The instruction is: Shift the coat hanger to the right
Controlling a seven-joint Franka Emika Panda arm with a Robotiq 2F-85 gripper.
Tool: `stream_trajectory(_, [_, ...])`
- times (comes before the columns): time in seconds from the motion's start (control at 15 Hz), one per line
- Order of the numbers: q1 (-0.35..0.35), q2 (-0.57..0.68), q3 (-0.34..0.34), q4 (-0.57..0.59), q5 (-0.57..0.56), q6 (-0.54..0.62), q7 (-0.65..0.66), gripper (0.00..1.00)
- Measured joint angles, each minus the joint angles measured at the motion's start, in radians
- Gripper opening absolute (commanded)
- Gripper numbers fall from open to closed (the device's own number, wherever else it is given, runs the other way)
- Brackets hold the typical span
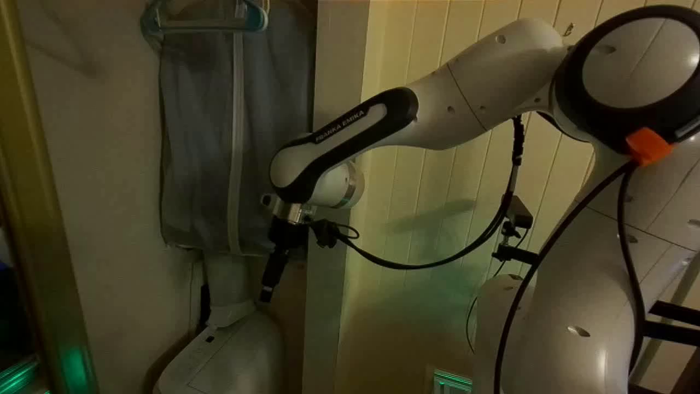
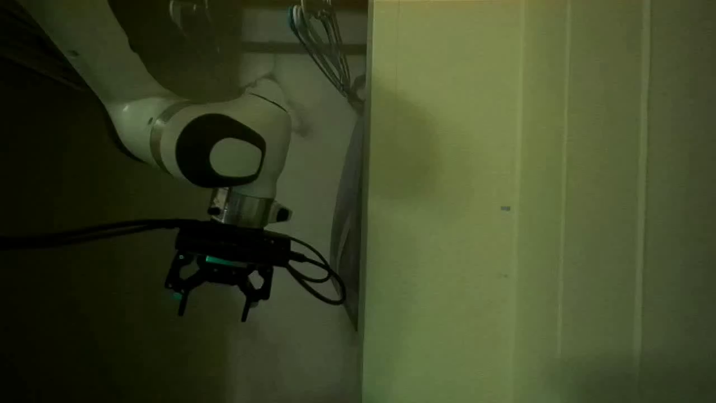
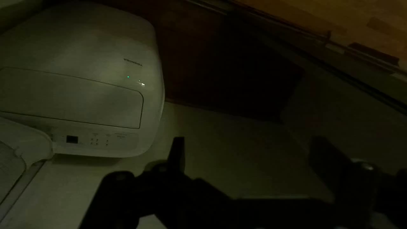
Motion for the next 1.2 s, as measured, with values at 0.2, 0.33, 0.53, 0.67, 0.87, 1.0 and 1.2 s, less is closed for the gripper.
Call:
stream_trajectory(0.2, [0.0, 0.0, 0.0, 0.0, 0.0, 0.0, 0.0, 1.0])
stream_trajectory(0.33, [0.0, 0.0, 0.0, 0.0, 0.0, 0.0, 0.0, 1.0])
stream_trajectory(0.53, [0.0, 0.0, 0.0, 0.0, 0.0, 0.0, 0.0, 1.0])
stream_trajectory(0.67, [0.0, 0.0, 0.0, 0.0, 0.0, 0.0, 0.0, 1.0])
stream_trajectory(0.87, [-0.032, -0.005, 0.052, 0.004, 0.012, 0.002, 0.0, 1.0])
stream_trajectory(1.0, [-0.038, -0.029, 0.104, 0.015, 0.022, 0.003, 0.024, 1.0])
stream_trajectory(1.2, [-0.049, -0.099, 0.191, 0.039, 0.005, 0.001, 0.11, 1.0])
